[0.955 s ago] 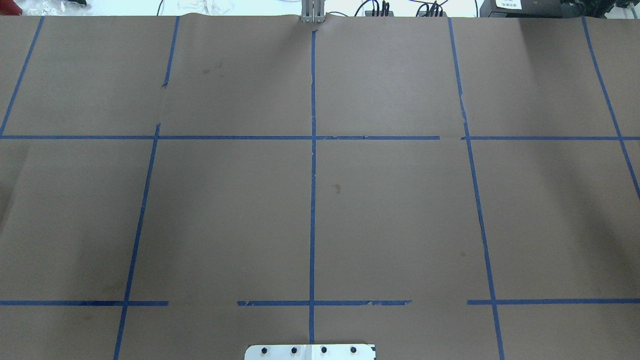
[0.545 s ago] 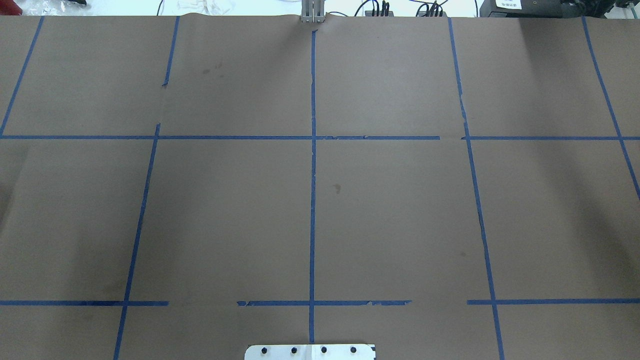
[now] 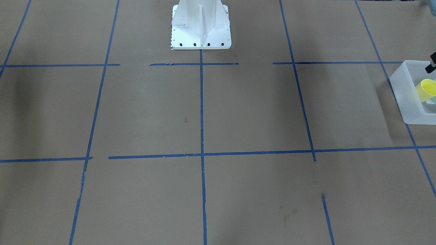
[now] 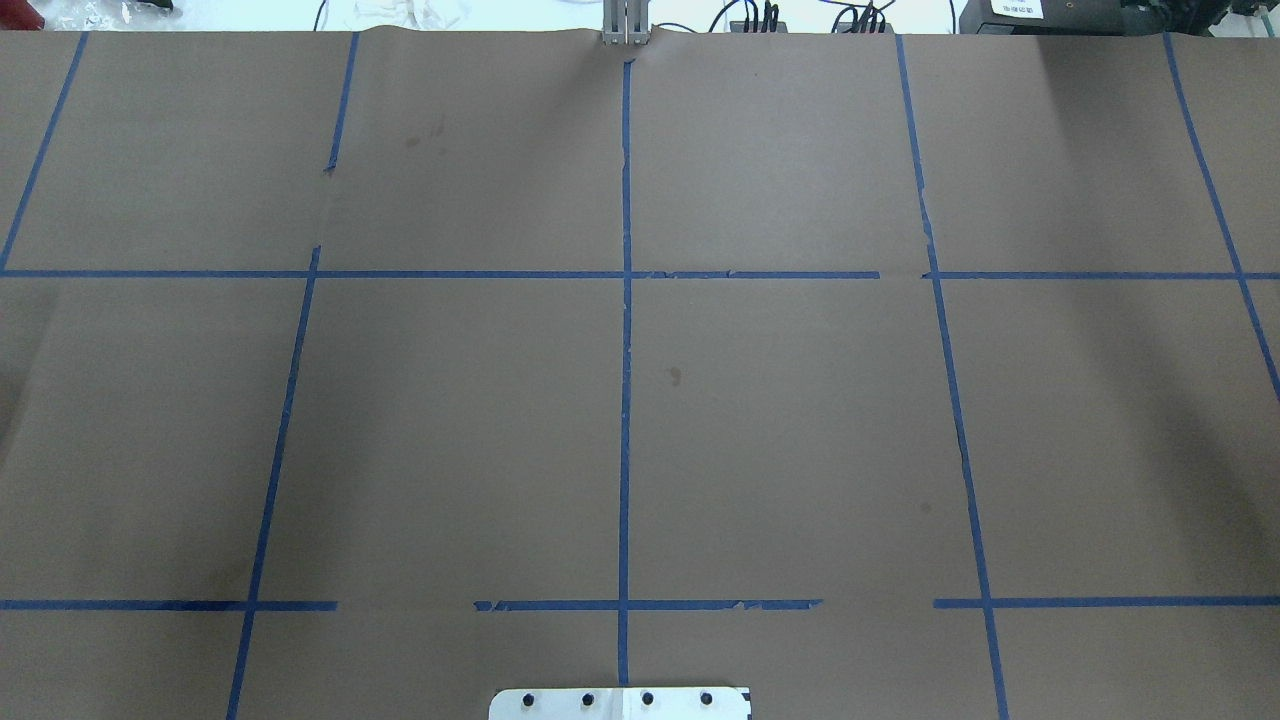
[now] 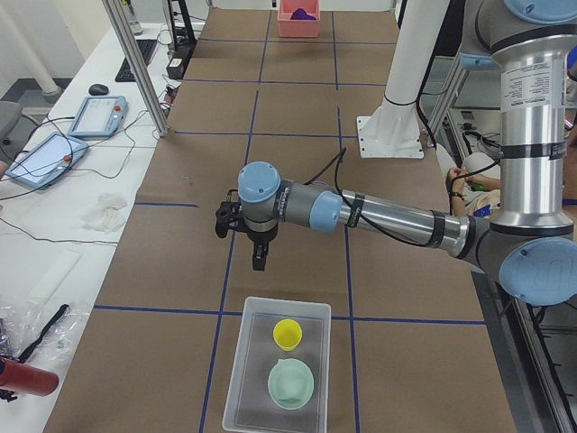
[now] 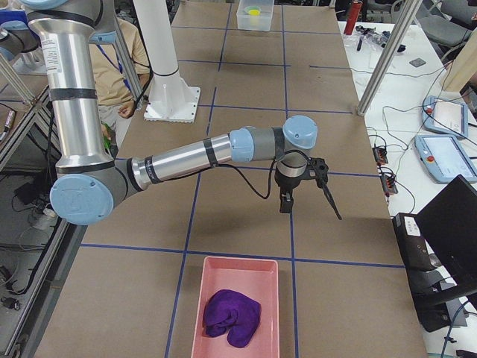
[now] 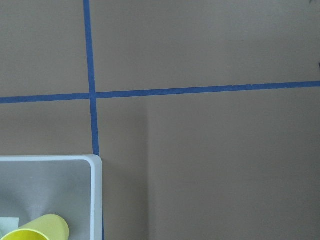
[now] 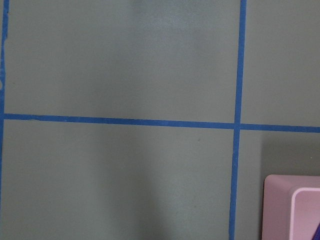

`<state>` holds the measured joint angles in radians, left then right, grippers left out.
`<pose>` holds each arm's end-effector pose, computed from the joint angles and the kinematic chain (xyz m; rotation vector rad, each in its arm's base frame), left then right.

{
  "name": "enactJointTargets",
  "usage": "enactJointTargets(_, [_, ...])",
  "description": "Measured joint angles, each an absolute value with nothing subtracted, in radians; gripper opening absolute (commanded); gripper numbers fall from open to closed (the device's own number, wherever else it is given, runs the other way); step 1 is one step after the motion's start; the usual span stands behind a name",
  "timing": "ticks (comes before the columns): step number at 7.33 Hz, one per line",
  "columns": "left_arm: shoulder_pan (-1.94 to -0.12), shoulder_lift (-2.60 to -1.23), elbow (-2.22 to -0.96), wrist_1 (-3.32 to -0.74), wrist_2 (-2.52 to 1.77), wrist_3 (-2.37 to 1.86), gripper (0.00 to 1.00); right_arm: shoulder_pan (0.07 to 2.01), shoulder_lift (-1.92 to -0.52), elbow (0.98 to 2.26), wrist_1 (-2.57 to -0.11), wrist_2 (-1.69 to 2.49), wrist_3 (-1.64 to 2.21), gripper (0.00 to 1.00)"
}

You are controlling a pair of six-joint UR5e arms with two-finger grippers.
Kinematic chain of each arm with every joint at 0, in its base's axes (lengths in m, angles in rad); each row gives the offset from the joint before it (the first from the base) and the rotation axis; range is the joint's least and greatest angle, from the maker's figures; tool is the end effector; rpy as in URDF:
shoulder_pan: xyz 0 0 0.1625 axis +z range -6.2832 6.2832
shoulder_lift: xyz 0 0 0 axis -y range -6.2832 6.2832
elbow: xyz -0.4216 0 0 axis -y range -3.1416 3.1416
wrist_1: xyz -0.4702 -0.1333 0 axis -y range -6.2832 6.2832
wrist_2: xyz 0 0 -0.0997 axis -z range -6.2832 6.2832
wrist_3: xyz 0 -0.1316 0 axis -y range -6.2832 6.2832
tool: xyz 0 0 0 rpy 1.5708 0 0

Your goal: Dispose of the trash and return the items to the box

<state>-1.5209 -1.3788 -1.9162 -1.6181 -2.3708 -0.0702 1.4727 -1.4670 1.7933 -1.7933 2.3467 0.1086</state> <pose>-0.0139 -0.5015 0.5745 0.1417 0.8071 0.0611 -0.0176 -0.5991 0.5142 0.0180 -0.7812 -0.0303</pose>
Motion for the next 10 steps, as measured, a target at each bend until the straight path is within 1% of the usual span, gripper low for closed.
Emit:
enactJointTargets(2, [-1.57,-1.339,-1.903,-1.619,-2.315,0.069,1.0,1.473,-1.472,1.798,-1.793,2.347,0.106,1.0])
enactJointTargets(5, [-1.573,-1.336,-1.882,-1.627,-2.427,-0.046,1.0,1.474,-1.482,1.793,-1.793,2.34,0.086,1.0])
enactJointTargets(6, [-1.57,-1.337,-1.881,-1.636,-2.404,-0.059,1.0,1.474,-1.483,1.791,-1.792,2.339,0.083,1.0])
enactJointTargets(8, [-1.566,-1.332,-1.876,-1.678,-2.339,-0.028,1.0,1.472,-1.484,1.769,-1.778,2.342,0.08,1.0])
enactJointTargets(10, [-1.565,-1.33,-1.87,-1.706,-2.326,-0.019,1.0,1.469,-1.489,1.72,-1.77,2.344,0.031,1.0])
